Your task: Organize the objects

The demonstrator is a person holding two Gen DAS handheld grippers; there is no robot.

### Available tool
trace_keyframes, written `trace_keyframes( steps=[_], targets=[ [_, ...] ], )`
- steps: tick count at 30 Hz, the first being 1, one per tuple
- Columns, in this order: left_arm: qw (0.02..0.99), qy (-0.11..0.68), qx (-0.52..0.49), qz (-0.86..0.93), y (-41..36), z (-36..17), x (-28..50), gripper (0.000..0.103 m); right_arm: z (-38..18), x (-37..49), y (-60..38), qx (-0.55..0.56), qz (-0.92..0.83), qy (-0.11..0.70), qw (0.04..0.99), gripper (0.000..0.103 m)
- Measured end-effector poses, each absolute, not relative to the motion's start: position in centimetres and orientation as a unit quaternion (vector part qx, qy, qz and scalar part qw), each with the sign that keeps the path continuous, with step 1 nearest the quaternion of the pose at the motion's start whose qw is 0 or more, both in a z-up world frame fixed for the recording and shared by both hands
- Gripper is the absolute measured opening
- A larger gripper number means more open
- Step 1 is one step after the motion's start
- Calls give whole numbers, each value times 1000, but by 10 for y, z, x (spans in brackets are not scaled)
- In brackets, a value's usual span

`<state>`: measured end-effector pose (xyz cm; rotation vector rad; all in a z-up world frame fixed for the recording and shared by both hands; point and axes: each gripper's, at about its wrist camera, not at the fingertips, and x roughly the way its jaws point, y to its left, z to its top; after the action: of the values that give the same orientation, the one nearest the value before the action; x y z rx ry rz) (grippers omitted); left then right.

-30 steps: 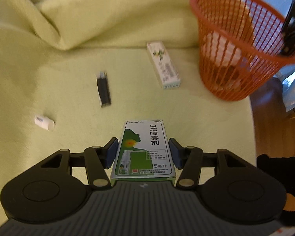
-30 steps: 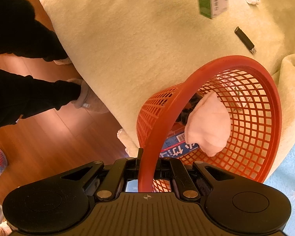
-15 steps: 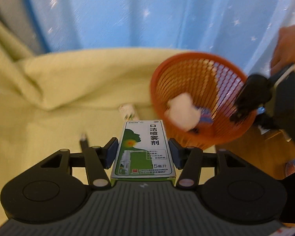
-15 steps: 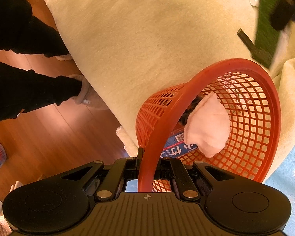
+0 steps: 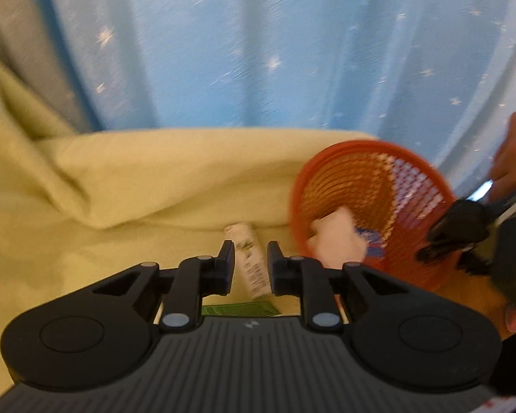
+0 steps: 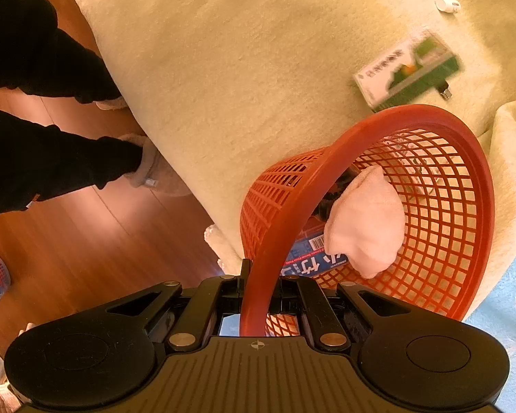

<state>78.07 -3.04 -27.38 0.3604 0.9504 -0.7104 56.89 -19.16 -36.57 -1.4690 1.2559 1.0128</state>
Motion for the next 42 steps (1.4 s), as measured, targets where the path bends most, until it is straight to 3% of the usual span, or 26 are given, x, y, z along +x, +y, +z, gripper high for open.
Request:
trace_keyframes(
  steps=[2, 4, 8, 10, 13, 16, 25, 30, 32, 33, 34, 37, 42],
  targets=[
    [812, 459, 177, -314, -17, -288, 782, 21, -366, 569, -194, -597, 411, 511, 462, 2],
    [809, 469, 187, -301, -3, -304, 778, 37, -365, 571, -195, -596, 410, 512, 463, 2],
    [792, 496, 220, -280, 18, -341, 766, 46, -366, 571, -194, -596, 411, 512, 462, 2],
    [788, 507, 221, -270, 26, -356, 762, 60, -366, 571, -194, -594, 412, 513, 462, 2],
    [788, 504, 232, -267, 29, -371, 757, 70, -367, 571, -194, -597, 414, 512, 458, 2],
    [777, 475, 296, -289, 21, -386, 753, 72, -368, 571, -195, -598, 416, 514, 454, 2],
    [685, 395, 459, -405, -2, -440, 759, 72, -367, 576, -192, -592, 415, 522, 454, 2],
    [633, 389, 496, -449, -10, -465, 765, 71, -368, 576, -190, -583, 407, 530, 462, 2],
    [622, 398, 499, -455, -11, -470, 768, 65, -367, 577, -190, -580, 404, 533, 466, 2],
    [617, 405, 498, -455, -11, -472, 770, 60, -367, 577, -190, -578, 403, 534, 467, 2],
    [615, 415, 496, -452, -10, -473, 772, 49, -368, 577, -190, -577, 402, 534, 468, 2],
    [625, 462, 451, -438, -9, -468, 784, 36, -368, 578, -189, -574, 401, 536, 472, 2],
    [625, 471, 439, -441, -10, -469, 789, 33, -368, 579, -188, -570, 402, 536, 475, 2]
  ],
)
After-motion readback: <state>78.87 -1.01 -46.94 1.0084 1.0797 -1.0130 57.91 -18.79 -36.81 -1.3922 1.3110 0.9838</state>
